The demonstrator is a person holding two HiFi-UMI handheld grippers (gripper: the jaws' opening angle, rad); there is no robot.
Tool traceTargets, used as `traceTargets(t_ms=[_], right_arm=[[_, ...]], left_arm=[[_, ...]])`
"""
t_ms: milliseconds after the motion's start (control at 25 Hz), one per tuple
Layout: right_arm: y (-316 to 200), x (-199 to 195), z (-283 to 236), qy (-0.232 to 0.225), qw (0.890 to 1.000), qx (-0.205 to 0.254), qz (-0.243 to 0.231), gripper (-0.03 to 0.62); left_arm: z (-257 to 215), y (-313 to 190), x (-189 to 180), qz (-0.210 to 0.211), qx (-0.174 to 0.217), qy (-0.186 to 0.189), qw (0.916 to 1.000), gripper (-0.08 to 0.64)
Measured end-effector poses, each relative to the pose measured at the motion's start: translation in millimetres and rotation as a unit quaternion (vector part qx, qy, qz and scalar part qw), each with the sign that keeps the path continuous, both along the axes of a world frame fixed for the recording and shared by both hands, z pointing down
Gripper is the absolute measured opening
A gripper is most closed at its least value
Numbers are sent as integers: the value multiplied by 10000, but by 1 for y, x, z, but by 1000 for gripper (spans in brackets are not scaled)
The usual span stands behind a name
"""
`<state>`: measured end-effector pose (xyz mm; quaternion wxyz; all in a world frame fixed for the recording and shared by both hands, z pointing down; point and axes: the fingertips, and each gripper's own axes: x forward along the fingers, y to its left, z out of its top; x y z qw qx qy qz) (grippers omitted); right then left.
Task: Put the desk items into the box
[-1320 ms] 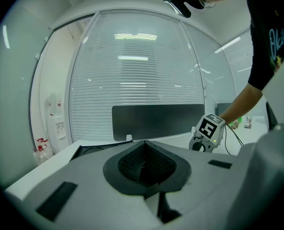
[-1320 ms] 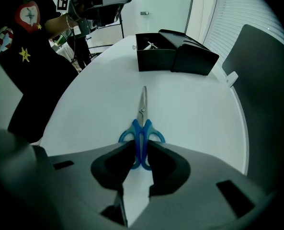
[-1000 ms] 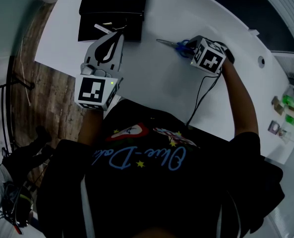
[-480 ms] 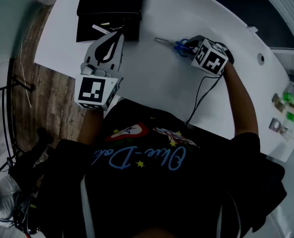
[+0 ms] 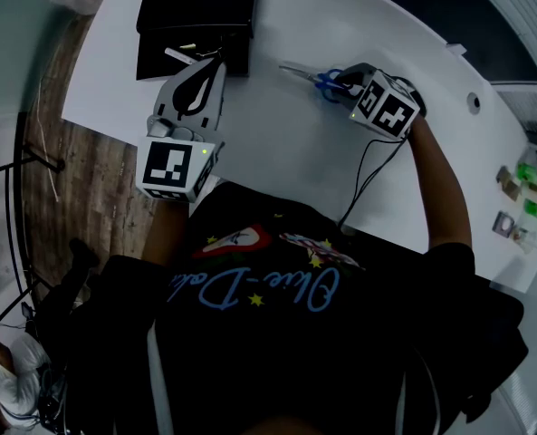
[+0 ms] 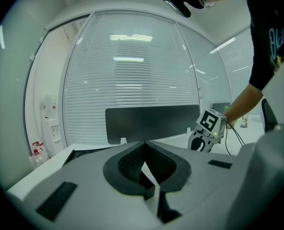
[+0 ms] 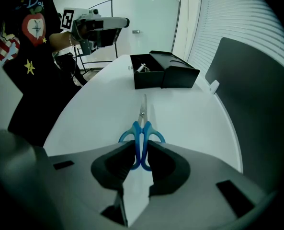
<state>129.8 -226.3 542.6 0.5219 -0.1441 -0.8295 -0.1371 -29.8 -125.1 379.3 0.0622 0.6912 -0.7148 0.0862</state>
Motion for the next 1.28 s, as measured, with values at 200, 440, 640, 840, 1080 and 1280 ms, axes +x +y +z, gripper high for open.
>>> traceTargets(t_ms=[200, 440, 640, 840, 1080, 1280], right_arm=[[2, 2, -8, -85, 9999, -2, 66, 89], [6, 7, -19, -208, 9997, 14, 162, 89], [10, 8, -29, -380, 9988, -15, 294, 89], [13, 10, -38, -452, 9985, 36, 315, 89], [18, 13, -45, -523, 9979, 100, 357, 89], [21, 17, -49, -553, 9976, 150, 398, 89]], left_arm=[[-3, 1, 3, 34, 34, -25, 10000, 6], [-7, 5, 8, 64, 81, -75, 9999, 6], [-8, 9, 16, 125, 113, -88, 9998, 6], [-11, 16, 20, 145, 135, -119, 9997, 6], [-15, 21, 22, 177, 181, -153, 9996, 6], [-17, 24, 26, 215, 203, -167, 9994, 6]])
